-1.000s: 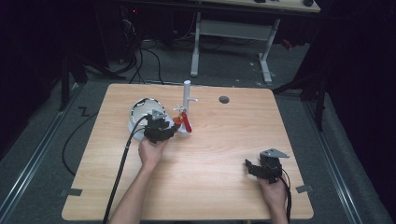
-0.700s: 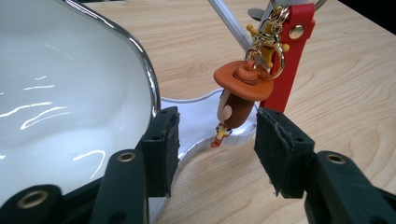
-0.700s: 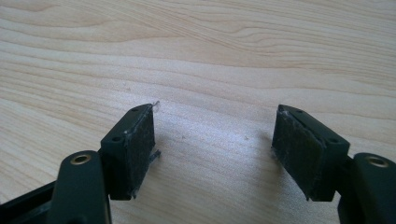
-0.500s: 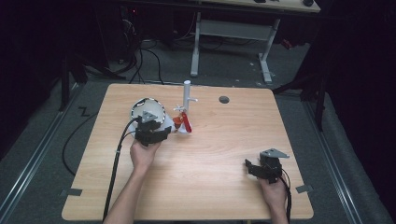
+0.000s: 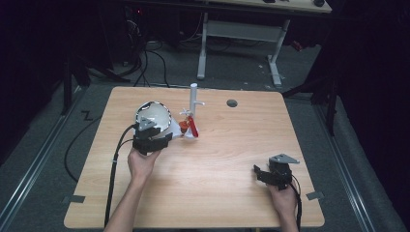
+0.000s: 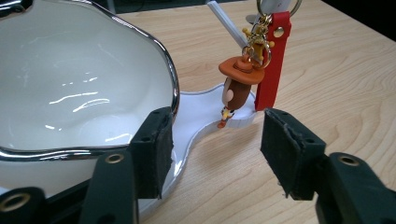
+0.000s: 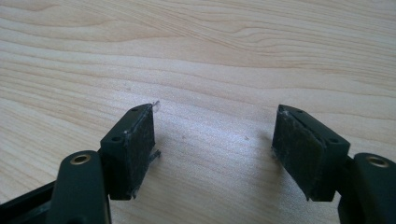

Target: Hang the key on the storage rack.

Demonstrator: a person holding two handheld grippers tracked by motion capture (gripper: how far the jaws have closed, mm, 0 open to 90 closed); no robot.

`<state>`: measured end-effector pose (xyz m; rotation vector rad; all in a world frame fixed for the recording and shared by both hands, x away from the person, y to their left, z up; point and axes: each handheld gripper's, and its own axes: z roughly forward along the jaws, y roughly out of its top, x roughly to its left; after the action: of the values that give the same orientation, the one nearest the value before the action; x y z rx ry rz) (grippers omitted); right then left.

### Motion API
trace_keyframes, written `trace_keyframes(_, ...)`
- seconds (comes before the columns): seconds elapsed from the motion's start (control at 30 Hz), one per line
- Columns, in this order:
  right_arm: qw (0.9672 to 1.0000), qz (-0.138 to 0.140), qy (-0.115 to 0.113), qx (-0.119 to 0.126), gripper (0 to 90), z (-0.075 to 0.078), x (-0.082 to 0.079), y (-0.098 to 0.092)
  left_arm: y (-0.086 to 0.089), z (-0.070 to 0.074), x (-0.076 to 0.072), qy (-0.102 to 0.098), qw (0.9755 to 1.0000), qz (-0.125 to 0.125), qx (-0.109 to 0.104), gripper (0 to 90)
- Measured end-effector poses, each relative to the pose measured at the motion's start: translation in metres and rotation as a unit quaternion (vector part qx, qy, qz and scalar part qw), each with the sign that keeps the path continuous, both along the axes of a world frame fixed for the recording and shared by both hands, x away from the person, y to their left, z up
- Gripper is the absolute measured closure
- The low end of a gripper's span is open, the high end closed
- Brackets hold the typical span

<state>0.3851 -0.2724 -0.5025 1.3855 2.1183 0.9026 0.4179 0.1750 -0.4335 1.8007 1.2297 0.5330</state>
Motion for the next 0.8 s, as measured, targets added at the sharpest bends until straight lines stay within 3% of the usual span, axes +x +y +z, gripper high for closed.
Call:
trace_keyframes(0.1, 1.0, 0.0, 0.0, 0.0, 30.2, 0.0, 0.0, 0.0, 0.0, 0.0, -0.005, -0.01, 0.9999, 0.002, -0.005, 40.3)
trace_keyframes(0.33, 1.0, 0.0, 0.0, 0.0, 30.1, 0.0, 0.0, 0.0, 0.01, -0.005, -0.011, 0.003, 0.9999, 0.01, -0.014, 38.5)
trace_keyframes(0.8, 1.0, 0.0, 0.0, 0.0, 30.2, 0.0, 0.0, 0.0, 0.024, -0.007, -0.03, -0.009, 0.9995, 0.021, -0.021, 36.7)
